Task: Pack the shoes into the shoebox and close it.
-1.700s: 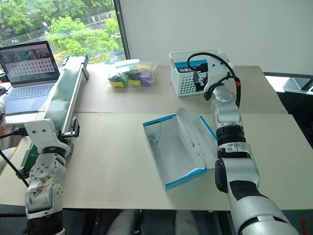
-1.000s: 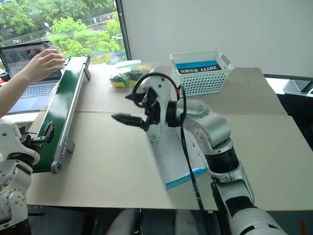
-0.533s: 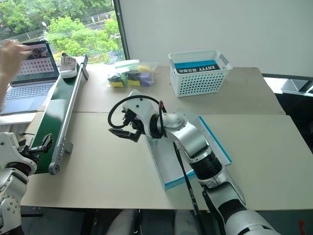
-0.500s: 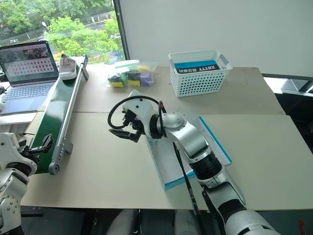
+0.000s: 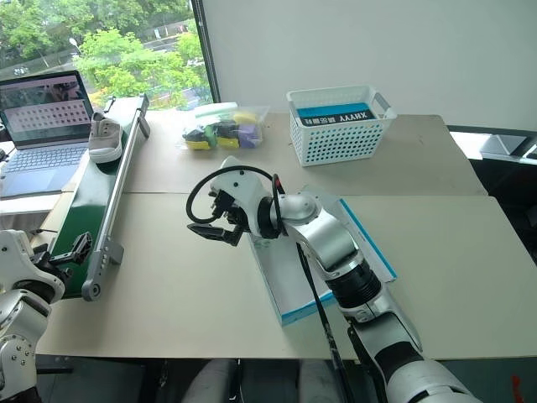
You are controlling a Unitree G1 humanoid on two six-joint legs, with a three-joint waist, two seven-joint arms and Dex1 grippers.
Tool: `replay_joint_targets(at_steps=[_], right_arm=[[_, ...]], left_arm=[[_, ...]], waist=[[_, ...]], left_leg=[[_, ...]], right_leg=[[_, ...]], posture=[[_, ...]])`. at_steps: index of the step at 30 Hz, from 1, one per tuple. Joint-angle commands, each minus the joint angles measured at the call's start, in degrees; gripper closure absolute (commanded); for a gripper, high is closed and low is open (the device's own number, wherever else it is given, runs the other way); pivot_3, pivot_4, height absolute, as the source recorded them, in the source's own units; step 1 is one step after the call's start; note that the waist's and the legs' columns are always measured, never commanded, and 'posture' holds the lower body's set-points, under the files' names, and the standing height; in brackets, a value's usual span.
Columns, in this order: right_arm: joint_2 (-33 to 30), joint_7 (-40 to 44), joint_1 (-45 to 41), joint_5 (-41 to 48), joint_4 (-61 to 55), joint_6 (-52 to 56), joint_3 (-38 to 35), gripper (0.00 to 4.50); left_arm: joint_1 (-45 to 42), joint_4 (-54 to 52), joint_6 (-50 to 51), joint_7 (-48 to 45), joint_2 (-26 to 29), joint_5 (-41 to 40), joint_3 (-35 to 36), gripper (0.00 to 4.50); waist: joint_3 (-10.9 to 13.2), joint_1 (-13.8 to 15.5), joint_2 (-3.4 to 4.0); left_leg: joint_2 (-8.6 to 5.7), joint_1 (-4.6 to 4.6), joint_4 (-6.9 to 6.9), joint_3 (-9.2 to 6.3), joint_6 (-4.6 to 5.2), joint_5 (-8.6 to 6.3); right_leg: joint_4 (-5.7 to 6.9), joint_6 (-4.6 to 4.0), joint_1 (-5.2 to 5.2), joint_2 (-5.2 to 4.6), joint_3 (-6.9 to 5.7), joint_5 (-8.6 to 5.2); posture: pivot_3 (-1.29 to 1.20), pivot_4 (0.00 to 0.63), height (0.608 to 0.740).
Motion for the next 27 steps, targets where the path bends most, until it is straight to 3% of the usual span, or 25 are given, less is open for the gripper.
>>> replay_joint_targets(at_steps=[1,27], right_arm=[[0.3,0.2,-0.2,-0.2,-1.4,-1.9,-0.9,0.05],[0.9,-0.9,0.1,-0.9,-1.8,-1.3,-1.4,0.05]], left_arm=[[0.6,-1.6,0.0,0.8,-0.2,-0.3,0.8,0.0],[2.1,3.4,-3.1,0.8,0.2,3.9,-2.0,0.0]], waist=[[0.0,0.0,0.0],[0.0,0.0,-0.01]], left_leg=[[0.0,0.0,0.0,0.0,0.0,0.0],[0.01,-0.01,-0.03,0.0,-0.01,0.0]], right_leg=[[0.0,0.0,0.0,0.0,0.0,0.0],[-0.02,-0.01,-0.02,0.0,0.0,0.0]], posture=[[0.0,0.15,0.728],[0.0,0.15,0.728]])
